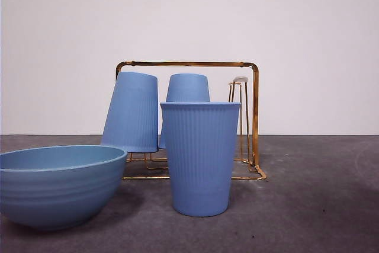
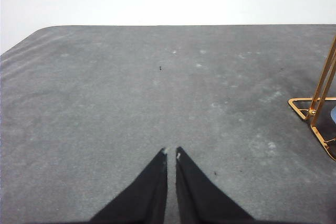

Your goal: Right arm lift cup from the cupboard, then place it on the right of the bowl

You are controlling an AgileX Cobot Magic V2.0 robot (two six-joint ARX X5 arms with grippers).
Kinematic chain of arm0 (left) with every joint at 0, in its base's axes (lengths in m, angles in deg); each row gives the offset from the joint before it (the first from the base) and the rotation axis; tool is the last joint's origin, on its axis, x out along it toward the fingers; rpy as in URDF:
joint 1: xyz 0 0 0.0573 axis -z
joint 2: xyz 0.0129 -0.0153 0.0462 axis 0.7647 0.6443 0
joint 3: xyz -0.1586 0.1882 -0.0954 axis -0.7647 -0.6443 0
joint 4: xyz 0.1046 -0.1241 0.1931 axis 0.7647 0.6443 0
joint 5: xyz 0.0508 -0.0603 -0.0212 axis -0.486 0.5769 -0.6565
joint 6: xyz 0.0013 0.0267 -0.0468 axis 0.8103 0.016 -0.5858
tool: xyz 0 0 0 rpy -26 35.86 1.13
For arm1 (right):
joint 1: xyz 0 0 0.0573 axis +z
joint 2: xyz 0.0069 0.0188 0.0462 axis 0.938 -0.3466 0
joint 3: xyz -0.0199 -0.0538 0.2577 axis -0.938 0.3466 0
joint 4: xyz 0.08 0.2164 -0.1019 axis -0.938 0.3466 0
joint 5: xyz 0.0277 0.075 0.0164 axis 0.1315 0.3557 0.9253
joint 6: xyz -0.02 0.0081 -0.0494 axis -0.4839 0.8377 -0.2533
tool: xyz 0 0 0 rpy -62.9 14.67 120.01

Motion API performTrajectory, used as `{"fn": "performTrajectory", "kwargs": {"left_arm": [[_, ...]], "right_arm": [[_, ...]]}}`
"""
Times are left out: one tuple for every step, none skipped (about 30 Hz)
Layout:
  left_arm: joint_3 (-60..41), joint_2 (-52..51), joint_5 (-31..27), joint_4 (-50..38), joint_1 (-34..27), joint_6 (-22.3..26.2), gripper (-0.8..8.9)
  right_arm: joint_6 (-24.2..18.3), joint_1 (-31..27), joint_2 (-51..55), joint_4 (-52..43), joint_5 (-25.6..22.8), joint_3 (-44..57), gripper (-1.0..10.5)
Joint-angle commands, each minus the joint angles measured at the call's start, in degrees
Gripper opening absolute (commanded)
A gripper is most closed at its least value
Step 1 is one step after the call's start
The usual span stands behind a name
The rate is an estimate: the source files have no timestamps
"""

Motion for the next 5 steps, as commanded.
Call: {"fn": "performTrajectory", "kwargs": {"left_arm": [[-1.14,-0.07,-0.22,0.31,-0.04,0.11,0.25],[-1.14,-0.07,-0.22,0.31,-0.04,0.11,0.25],[-1.14,-0.07,-0.22,0.31,-0.04,0.11,0.25],[-1.14,-0.07,-0.22,0.31,-0.04,0.09,0.25],[-1.14,-0.07,-0.22,0.31,-0.04,0.11,0.25]], "right_arm": [[-0.42,0.04,0.13,-0.46,0.02,0.28,0.1],[-0.42,0.04,0.13,-0.46,0.02,0.28,0.1],[-0.39,0.04,0.13,-0.46,0.00,0.28,0.1],[-0.42,0.04,0.13,-0.46,0.02,0.28,0.1],[-0.39,0.04,0.13,-0.46,0.02,0.28,0.1]]}}
